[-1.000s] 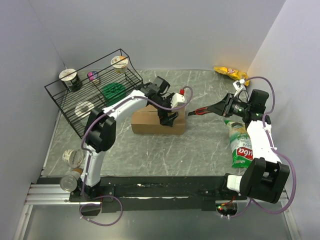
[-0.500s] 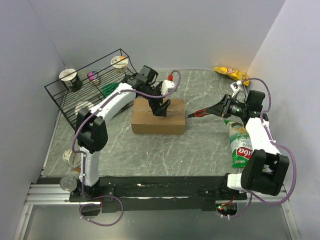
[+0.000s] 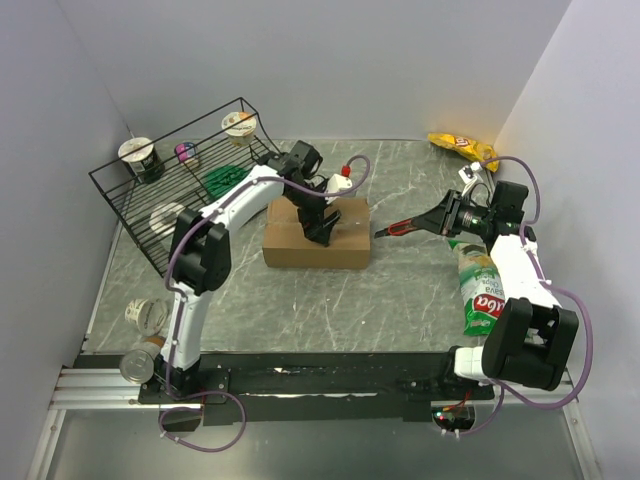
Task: Unpack the express box
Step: Cut the express box at the center of the board.
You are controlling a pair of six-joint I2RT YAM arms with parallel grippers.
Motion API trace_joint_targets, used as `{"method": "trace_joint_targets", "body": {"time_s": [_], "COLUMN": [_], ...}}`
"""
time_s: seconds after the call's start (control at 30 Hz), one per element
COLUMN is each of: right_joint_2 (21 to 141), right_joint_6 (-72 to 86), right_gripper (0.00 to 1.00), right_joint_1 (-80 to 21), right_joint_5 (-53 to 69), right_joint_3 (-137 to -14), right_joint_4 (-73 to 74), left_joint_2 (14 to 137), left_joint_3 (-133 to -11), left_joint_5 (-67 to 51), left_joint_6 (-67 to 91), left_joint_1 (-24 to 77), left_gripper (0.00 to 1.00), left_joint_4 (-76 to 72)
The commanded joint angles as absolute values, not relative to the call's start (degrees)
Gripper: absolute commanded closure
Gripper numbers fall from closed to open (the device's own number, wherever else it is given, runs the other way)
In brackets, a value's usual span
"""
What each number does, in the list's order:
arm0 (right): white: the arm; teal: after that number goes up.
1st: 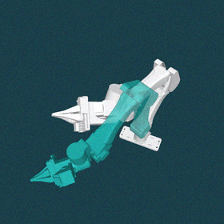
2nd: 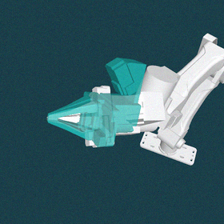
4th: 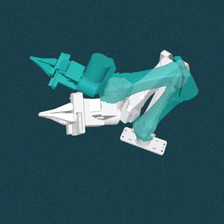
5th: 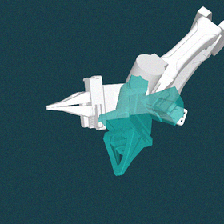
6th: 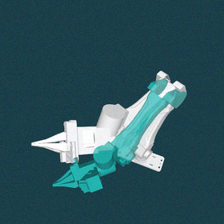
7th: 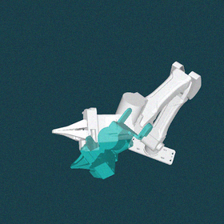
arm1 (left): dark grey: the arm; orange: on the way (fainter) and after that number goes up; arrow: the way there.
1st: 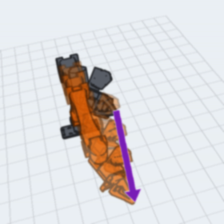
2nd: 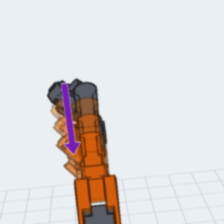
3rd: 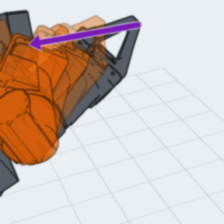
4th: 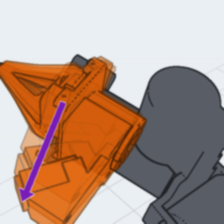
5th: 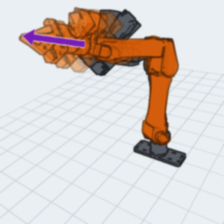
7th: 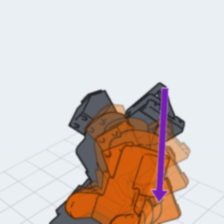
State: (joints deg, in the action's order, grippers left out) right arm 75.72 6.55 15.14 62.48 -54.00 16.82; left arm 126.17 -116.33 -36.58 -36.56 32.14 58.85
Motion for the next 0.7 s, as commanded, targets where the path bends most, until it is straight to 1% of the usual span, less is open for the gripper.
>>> {"method": "trace_joint_targets", "body": {"time_s": [0.0, 0.07, 0.1, 0.13, 0.17, 0.2, 0.23, 0.27, 0.3, 0.37, 0.4, 0.5, 0.53, 0.57, 0.63, 0.67], "right_joint_2": [72.9, 73.0, 73.1, 73.4, 74.0, 74.3, 74.5, 75.0, 75.3, 75.8, 76.0, 76.6, 76.6, 76.6, 76.5, 76.4], "right_joint_6": [5.5, 5.4, 5.4, 5.4, 5.4, 5.4, 5.4, 5.4, 5.3, 4.5, 4.0, 4.0, 5.7, 6.6, 10.4, 11.7], "right_gripper": [1.0, 1.0, 1.0, 1.0, 1.0, 1.0, 1.0, 1.0, 1.0, 1.0, 1.0, 1.0, 1.0, 1.0, 1.0, 1.0], "right_joint_1": [14.9, 14.8, 14.7, 14.7, 14.7, 14.5, 14.4, 14.4, 14.3, 14.3, 14.3, 14.3, 14.4, 14.4, 14.4, 14.5], "right_joint_5": [64.2, 64.3, 64.3, 64.6, 64.6, 64.7, 64.7, 64.7, 64.7, 64.6, 64.5, 64.9, 65.2, 65.3, 65.7, 66.0], "right_joint_3": [-53.8, -53.4, -53.3, -53.2, -53.3, -53.3, -53.4, -53.8, -53.9, -54.4, -54.7, -54.9, -54.7, -54.5, -54.0, -53.4], "right_joint_4": [16.4, 16.3, 16.3, 16.2, 16.2, 16.1, 16.0, 15.9, 15.9, 16.4, 16.6, 15.5, 14.5, 11.7, 7.8, 4.2], "left_joint_2": [123.5, 122.3, 122.6, 123.3, 125.7, 127.0, 128.3, 130.6, 131.3, 131.7, 131.2, 128.4, 127.9, 127.6, 128.1, 129.0], "left_joint_3": [-108.6, -106.5, -106.9, -109.0, -110.5, -112.2, -115.6, -117.1, -118.4, -120.1, -119.9, -117.8, -117.3, -117.4, -119.1, -119.8], "left_joint_5": [-29.6, -29.4, -30.0, -32.9, -34.6, -36.7, -41.3, -42.7, -44.2, -47.1, -47.9, -50.8, -51.6, -52.0, -53.3, -53.5], "left_joint_6": [-33.3, -34.0, -35.1, -36.2, -37.9, -41.1, -42.6, -43.5, -44.0, -45.3, -45.6, -46.1, -46.8, -47.4, -49.2, -49.6], "left_joint_1": [33.4, 33.5, 33.5, 33.5, 33.5, 33.4, 33.2, 33.2, 33.2, 33.2, 33.1, 33.0, 33.0, 33.0, 33.0, 32.9], "left_gripper": [0.04, 0.04, 0.04, 0.04, 0.04, 0.03, 0.03, 0.03, 0.01, 0.06, 0.1, 0.17, 0.24, 0.28, 0.39, 0.48], "left_joint_4": [49.2, 46.9, 47.7, 49.6, 55.3, 58.3, 61.9, 64.4, 67.5, 69.3, 69.4, 68.1, 68.9, 69.7, 73.2, 74.4]}}
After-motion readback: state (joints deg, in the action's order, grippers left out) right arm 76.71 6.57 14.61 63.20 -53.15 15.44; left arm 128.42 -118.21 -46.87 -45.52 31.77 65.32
